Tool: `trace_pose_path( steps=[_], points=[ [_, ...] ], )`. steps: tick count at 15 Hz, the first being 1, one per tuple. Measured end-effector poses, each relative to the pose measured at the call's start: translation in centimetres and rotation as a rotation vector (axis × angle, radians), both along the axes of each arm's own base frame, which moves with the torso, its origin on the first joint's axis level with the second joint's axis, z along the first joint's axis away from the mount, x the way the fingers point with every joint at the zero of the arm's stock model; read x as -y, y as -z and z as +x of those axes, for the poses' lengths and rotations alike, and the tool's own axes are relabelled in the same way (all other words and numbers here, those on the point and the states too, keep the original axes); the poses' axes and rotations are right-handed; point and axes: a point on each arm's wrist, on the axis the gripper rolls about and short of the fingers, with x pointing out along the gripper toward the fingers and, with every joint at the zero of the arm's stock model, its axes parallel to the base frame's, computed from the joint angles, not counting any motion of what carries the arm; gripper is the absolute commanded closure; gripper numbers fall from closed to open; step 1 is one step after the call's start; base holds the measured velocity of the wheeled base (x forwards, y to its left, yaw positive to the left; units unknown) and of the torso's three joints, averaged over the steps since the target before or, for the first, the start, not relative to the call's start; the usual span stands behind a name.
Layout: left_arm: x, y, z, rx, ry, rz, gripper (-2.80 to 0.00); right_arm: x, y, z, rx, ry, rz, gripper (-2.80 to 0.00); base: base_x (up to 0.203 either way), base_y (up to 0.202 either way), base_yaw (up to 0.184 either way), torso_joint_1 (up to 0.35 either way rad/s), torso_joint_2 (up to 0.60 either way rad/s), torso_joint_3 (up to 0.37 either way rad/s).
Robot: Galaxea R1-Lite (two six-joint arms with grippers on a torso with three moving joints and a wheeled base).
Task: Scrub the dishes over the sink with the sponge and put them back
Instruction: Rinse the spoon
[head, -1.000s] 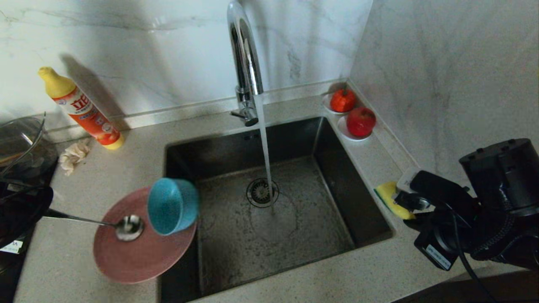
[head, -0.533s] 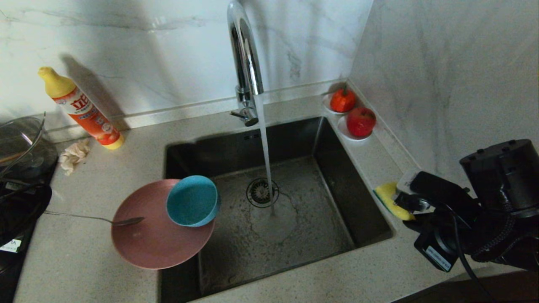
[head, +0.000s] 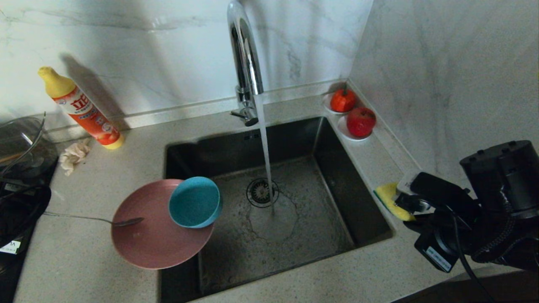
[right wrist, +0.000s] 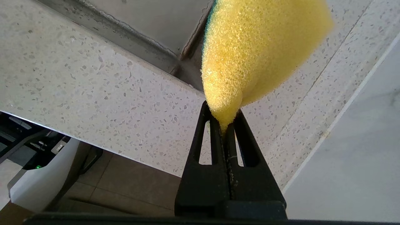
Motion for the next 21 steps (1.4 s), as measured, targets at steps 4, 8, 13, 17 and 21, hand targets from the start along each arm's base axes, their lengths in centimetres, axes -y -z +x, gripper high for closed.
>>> trace_pose_path(
  steps=[4, 8, 13, 17, 21],
  points=[
    [-0.4, 0.4, -0.3, -0.023, -0.012, 0.009, 0.00, 0.0, -0.2, 0.1, 0.006, 0.002, 0.004, 0.00, 0.000, 0.000, 0.000, 0.000, 0.00, 0.000],
    [-1.4, 0.7, -1.1, -0.051, -0.029, 0.028, 0.00, 0.0, -0.2, 0.1, 0.008, 0.002, 0.005, 0.00, 0.000, 0.000, 0.000, 0.000, 0.00, 0.000],
    [-2.3, 1.1, -2.1, -0.085, -0.045, 0.056, 0.00, 0.0, -0.3, 0.0, 0.010, 0.002, 0.008, 0.00, 0.000, 0.000, 0.000, 0.000, 0.00, 0.000],
    [-3.6, 1.4, -3.1, -0.108, -0.042, 0.069, 0.00, 0.0, -0.2, 0.0, 0.006, -0.001, 0.012, 0.00, 0.000, 0.000, 0.000, 0.000, 0.00, 0.000],
    [-4.8, 1.2, -3.9, -0.121, -0.067, 0.103, 0.00, 0.0, -0.2, 0.0, 0.004, -0.003, 0.014, 0.00, 0.000, 0.000, 0.000, 0.000, 0.00, 0.000]
  ],
)
